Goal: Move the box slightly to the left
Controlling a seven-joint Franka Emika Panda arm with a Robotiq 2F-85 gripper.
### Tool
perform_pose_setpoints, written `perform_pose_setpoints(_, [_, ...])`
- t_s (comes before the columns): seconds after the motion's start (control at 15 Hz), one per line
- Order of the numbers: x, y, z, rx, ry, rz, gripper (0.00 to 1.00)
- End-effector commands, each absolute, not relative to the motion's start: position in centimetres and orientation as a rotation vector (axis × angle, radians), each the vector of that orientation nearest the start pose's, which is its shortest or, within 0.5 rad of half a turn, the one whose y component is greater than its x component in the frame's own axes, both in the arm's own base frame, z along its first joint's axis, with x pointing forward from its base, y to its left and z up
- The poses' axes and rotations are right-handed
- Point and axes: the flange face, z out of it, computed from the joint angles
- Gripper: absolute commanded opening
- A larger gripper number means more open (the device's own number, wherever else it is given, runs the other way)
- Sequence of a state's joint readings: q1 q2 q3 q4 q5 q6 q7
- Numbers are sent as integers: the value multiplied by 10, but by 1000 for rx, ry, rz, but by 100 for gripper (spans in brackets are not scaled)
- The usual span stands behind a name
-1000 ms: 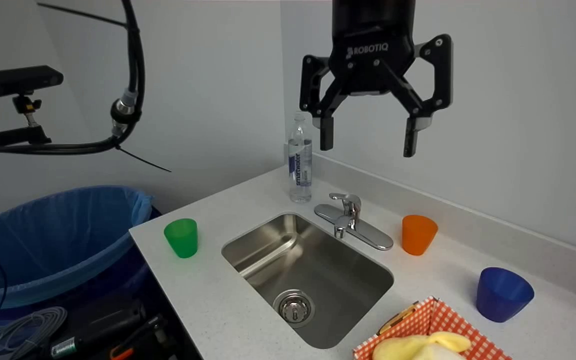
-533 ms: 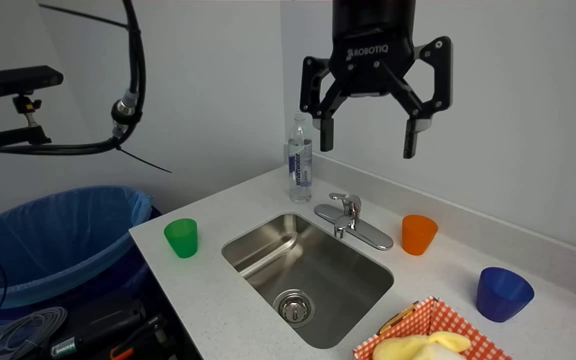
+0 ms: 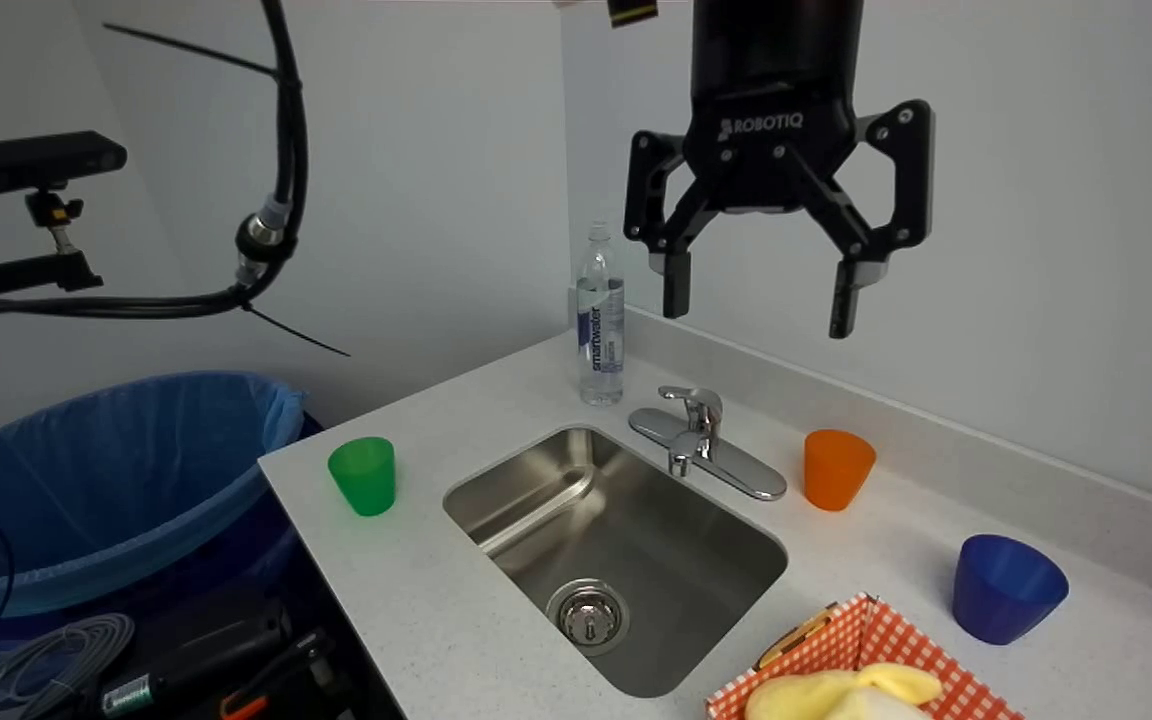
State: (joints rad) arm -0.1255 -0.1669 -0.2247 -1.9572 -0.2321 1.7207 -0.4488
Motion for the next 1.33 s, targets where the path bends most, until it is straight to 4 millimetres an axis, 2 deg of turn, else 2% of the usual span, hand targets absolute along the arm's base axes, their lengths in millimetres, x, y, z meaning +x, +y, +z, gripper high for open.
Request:
perform_pose_setpoints(0.0, [475, -221, 539, -3264, -112, 128, 100])
perform_pose_setpoints(0.27, [482, -247, 524, -3270, 43, 42, 100])
perform_pose_setpoints(0.53, [488, -275, 496, -3265, 211, 40, 100])
perform_pose_setpoints(0.8, [496, -295, 466, -3259, 328, 52, 100])
perform_pose_setpoints(1.27, [525, -303, 415, -3237, 444, 117, 100])
